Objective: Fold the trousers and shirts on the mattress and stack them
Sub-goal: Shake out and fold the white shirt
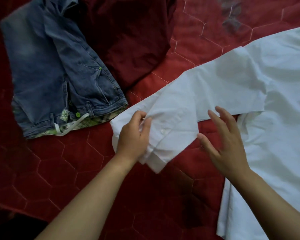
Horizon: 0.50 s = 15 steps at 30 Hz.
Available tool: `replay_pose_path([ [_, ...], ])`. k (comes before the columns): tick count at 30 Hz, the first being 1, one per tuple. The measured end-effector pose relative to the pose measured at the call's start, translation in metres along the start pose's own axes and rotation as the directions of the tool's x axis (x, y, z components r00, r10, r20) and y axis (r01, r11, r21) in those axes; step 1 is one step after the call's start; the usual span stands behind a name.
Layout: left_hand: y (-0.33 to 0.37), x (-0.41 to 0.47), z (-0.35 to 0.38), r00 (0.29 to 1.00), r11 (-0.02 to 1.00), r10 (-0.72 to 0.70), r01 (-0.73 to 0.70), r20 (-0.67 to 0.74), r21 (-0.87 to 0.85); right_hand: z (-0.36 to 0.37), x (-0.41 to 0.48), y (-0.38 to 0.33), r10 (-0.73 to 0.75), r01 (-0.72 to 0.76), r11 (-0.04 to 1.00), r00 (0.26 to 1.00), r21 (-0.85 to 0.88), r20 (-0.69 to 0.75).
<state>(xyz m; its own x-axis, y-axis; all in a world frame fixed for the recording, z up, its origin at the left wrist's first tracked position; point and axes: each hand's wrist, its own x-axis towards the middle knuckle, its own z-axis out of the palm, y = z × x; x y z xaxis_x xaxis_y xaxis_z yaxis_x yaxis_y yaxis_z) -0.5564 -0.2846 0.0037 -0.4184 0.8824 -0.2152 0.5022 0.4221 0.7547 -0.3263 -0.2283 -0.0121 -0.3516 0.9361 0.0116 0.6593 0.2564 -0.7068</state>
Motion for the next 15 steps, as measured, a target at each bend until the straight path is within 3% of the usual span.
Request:
replay_pose_path([
  [5, -0.062, 0.023, -0.05, 0.967, 0.861, -0.21, 0.112, 0.146, 0.496, 0.043, 0.037, -0.035, -0.061, 0.071, 0.995, 0.987, -0.063, 0.15],
  [9, -0.088, 0.031, -0.047, 0.992, 0.853, -0.083, 0.021, 0.096, 0.521, 0.096, 0.049, -0.035, 0.003, 0.061, 0.983, 0.937, -0.173, 0.349],
  [13, -0.102, 0.039, -0.05, 0.975, 0.848, -0.097, -0.025, 0.202, 0.529, 0.119, 0.044, -0.023, 0.006, 0.082, 0.969, 0.935, -0.234, 0.353],
  [15, -0.104, 0.035, -0.059, 0.973, 0.861, 0.0, -0.117, 0.229, 0.495, 0.12, 0.04, -0.017, 0.005, 0.1, 0.956, 0.935, -0.276, 0.353],
])
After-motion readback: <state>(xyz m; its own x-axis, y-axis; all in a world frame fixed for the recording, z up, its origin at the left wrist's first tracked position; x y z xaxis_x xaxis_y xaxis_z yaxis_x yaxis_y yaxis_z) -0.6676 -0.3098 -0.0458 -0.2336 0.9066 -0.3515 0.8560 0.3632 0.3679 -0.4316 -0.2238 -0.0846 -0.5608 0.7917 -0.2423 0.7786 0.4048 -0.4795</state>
